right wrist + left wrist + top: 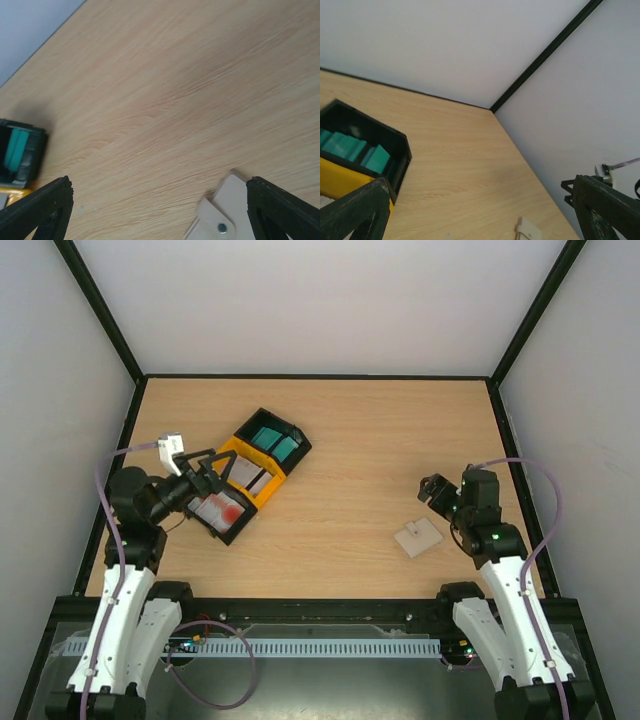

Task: Put the credit cards into the card holder
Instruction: Pick up the card holder from the center of the board.

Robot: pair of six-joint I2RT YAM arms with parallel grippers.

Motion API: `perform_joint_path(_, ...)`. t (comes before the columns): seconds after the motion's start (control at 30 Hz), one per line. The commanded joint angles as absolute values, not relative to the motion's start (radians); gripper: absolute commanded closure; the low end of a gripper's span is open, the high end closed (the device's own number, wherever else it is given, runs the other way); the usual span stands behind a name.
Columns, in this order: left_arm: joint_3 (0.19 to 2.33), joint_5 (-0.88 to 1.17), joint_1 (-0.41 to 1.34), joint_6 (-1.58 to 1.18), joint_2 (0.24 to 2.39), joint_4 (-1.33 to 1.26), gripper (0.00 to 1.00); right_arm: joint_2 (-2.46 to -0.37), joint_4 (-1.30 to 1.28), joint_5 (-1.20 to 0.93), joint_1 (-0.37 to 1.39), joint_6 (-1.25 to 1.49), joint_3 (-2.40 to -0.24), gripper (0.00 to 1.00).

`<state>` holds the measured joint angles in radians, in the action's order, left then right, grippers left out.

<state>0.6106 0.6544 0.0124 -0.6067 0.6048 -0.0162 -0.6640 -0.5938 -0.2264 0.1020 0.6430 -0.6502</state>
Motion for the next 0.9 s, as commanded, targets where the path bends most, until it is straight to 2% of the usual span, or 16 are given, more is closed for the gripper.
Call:
perform_joint_path(0.0,0.541,0.735,0.034,-0.699,0.643,-0.189,0.00,-0.669,-0.619,-0.102,0.097,0.706,-0.640,0.08)
perform_joint_path(0.1,0.524,0.717,0.088,-0.713,0.684,-0.199,0.00,-0.690,-0.618,-0.045,0.097,0.759,-0.625,0.10)
perform_joint_path(0.23,0.521,0.629,0.244,-0.696,0.725,-0.177,0.00,-0.734,-0.670,0.114,0.097,0.908,-0.614,0.10)
perform_joint_path(0.4,0.516,0.501,0.414,-0.660,0.744,-0.161,0.00,-0.730,-0.633,0.157,0.098,1.061,-0.512,0.12)
perform_joint_path(0.57,0.517,0.475,0.502,-0.659,0.772,-0.181,0.00,-0.772,-0.668,0.149,0.099,1.112,-0.444,0.13)
perform_joint_path(0.7,0.525,0.463,0.549,-0.643,0.807,-0.184,0.00,-0.864,-0.613,-0.002,0.100,1.073,-0.390,0.27)
perform_joint_path(0.87,0.532,0.431,0.596,-0.643,0.844,-0.189,0.00,-0.959,-0.538,-0.147,0.099,1.029,-0.337,0.56)
